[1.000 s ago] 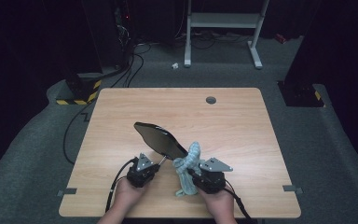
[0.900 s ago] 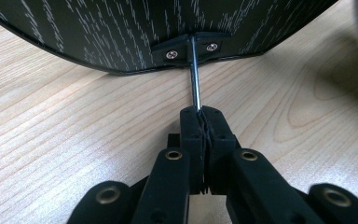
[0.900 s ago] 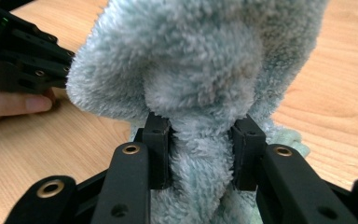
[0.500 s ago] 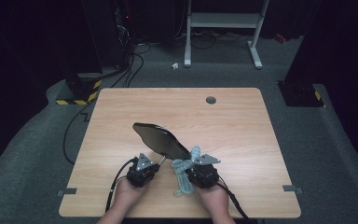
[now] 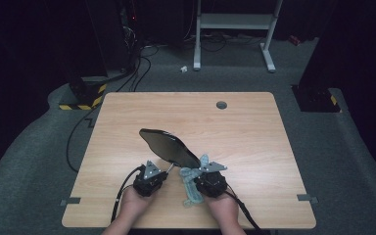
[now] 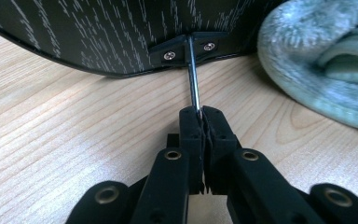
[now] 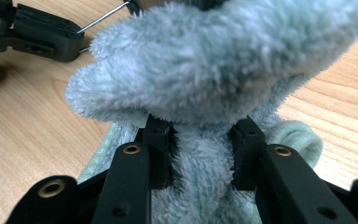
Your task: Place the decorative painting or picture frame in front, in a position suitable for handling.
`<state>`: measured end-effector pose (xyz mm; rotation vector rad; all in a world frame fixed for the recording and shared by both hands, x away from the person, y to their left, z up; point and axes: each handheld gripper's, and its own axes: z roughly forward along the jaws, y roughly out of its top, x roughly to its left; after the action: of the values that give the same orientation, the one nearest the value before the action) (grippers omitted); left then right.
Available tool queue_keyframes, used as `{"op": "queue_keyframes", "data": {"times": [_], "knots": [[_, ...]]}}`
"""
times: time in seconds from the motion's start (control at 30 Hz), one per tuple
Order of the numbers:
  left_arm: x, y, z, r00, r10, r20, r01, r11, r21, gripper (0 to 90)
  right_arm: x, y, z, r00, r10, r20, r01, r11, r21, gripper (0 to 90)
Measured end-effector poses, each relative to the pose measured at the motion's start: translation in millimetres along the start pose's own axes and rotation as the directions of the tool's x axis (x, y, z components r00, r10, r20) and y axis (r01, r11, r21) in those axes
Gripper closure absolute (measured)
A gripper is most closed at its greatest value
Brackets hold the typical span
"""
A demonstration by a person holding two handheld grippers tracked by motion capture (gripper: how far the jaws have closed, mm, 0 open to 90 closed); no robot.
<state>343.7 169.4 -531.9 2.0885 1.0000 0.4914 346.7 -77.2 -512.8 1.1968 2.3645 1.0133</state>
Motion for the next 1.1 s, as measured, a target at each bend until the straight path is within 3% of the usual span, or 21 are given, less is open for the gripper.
{"op": "queue_keyframes", "data": {"times": [0.27,0.53,0.87,1.1], "knots": [[-1.7,0.1,0.3,0.9999,0.007,-0.01,-0.007,1.0,-0.004,88.0,2.3,-4.2,-31.8,0.9999,0.017,0.0,-0.017,0.996,-0.088,65.5],[-1.4,0.2,0.3,0.9999,0.007,-0.009,-0.007,1.0,-0.003,88.0,6.9,10.6,-64.4,0.9999,0.007,-0.008,-0.009,0.981,-0.193,64.9],[-1.1,0.1,0.4,1.0,0.004,-0.006,-0.004,1.0,-0.005,88.1,7.5,10.9,-71.9,0.9999,0.01,-0.014,-0.013,0.975,-0.221,65.3],[-1.8,0.1,0.4,0.9999,0.008,-0.008,-0.008,1.0,-0.003,88.1,10.4,17.0,-86.5,0.9997,0.007,-0.023,-0.014,0.96,-0.28,65.3]]}}
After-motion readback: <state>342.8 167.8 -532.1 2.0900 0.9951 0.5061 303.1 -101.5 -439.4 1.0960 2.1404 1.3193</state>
